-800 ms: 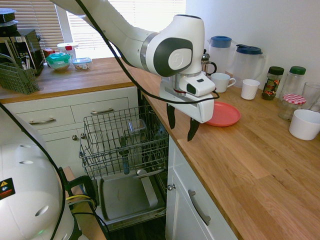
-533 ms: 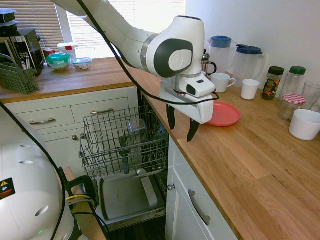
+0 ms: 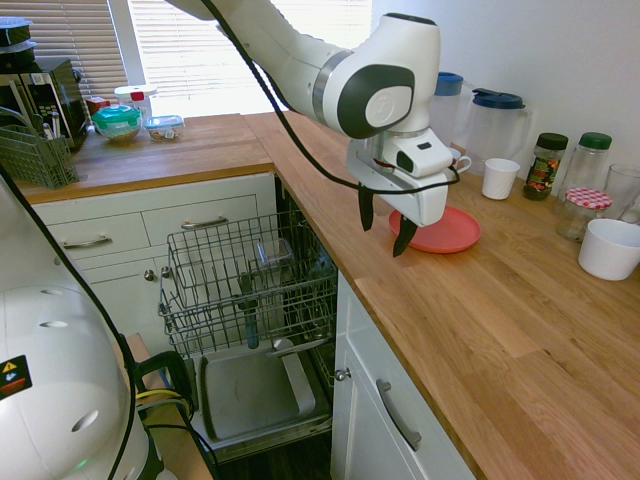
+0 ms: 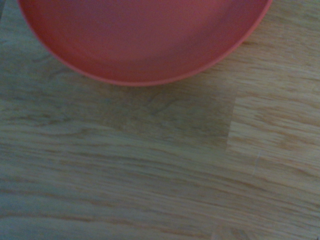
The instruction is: Put the plate in the dishwasher
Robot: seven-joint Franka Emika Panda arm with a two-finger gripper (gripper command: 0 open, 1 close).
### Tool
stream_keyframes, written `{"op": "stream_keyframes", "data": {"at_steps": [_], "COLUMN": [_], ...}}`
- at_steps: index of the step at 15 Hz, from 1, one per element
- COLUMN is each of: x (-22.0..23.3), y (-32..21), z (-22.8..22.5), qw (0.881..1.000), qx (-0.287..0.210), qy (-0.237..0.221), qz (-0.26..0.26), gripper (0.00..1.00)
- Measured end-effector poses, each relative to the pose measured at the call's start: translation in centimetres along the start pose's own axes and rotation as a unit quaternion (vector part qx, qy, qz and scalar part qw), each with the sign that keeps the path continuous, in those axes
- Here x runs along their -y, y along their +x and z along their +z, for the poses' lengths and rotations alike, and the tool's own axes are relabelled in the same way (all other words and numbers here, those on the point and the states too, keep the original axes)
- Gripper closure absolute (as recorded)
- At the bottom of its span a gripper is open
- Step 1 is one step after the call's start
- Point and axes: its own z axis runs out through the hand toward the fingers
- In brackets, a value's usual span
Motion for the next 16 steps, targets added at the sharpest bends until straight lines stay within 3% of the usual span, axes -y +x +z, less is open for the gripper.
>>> {"op": "stream_keyframes", "data": {"at_steps": [7, 16], "x": [0.2, 4.2], "y": [4.4, 11.4], "z": [0.8, 3.8], "qw": [0.996, 0.98], "qx": [0.011, 0.06], "qy": [0.037, 0.104], "qz": [0.082, 0.161], "gripper": [0.0, 0.0]}}
